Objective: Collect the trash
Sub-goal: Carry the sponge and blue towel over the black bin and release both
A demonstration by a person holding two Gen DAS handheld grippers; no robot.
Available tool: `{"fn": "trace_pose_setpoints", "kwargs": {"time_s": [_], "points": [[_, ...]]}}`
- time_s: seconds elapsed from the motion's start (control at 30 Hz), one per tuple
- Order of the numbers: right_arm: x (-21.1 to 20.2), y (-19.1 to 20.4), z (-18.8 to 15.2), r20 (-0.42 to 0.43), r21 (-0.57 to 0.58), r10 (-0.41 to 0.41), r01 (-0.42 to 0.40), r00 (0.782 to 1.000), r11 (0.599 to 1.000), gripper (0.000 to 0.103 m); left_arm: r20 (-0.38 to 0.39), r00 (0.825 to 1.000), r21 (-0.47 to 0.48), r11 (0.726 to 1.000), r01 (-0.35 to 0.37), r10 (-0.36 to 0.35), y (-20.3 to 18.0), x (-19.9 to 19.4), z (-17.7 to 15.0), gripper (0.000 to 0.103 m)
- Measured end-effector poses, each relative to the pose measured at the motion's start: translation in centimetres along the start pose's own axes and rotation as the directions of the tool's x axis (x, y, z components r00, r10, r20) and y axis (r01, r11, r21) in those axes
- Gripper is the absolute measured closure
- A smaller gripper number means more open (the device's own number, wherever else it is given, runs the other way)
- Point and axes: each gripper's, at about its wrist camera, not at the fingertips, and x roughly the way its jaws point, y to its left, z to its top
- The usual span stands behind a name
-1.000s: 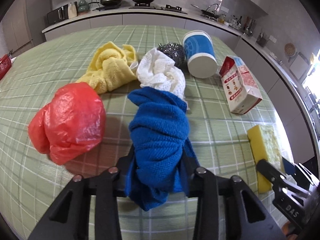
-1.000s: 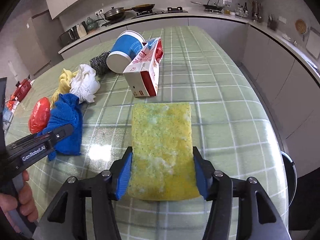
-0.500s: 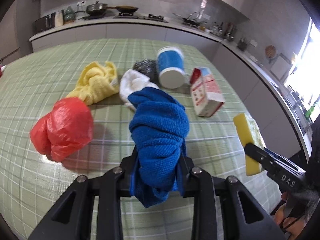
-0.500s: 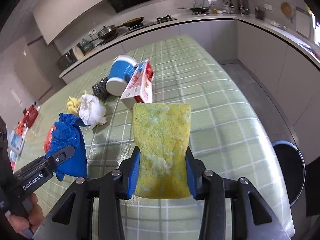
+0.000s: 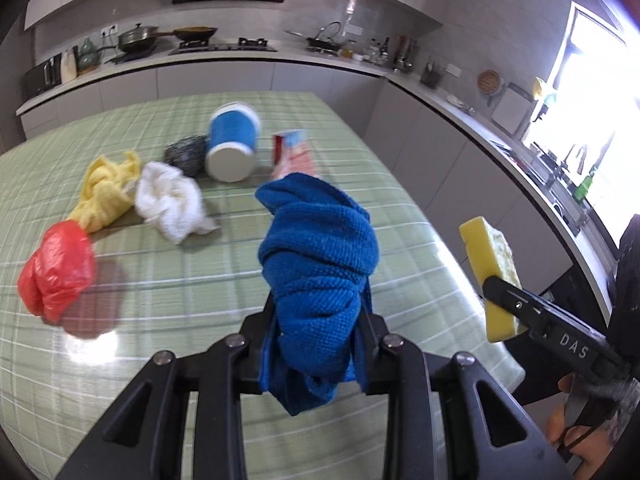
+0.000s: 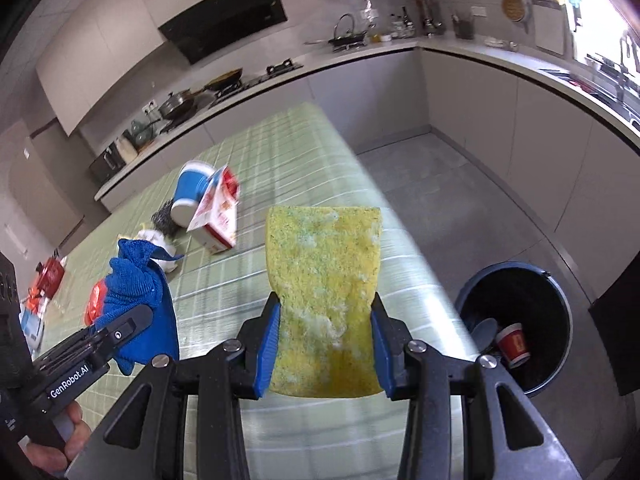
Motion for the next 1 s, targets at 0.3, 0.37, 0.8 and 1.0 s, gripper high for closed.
{"fn": "trace_pose_setpoints", "kwargs": {"time_s": [0.3, 0.37, 0.8, 1.0], "points": [[-2.6, -11.4, 1.4, 0.005, 0.034, 0.008, -0.008, 1.000, 0.999, 0.060, 0.002, 1.000, -0.008, 1.000, 0.007, -0.007, -10.0, 2.9, -0.1, 0.072], [-2.8, -14.6, 1.7, -0.004, 0.047, 0.005, -0.005, 1.000, 0.999, 0.060, -0.015, 1.000, -0.004, 1.000, 0.016, -0.016, -12.6, 4.0, -0.1, 0.072], [2.6, -29.0, 0.7, -0.176, 0.115, 0.001, 0.020, 0.984, 0.993, 0.060, -0.133, 0.991, 0.053, 0.998, 0.038, -0.031, -25.1, 12.6, -0.8, 0.071], [5.9, -31.3, 0.2, -0.245, 0.111, 0.012, 0.016, 0.970, 0.994, 0.060, -0.196, 0.981, 0.059, 0.998, 0.004, 0.008, -27.2, 15.8, -2.2, 0.071]]}}
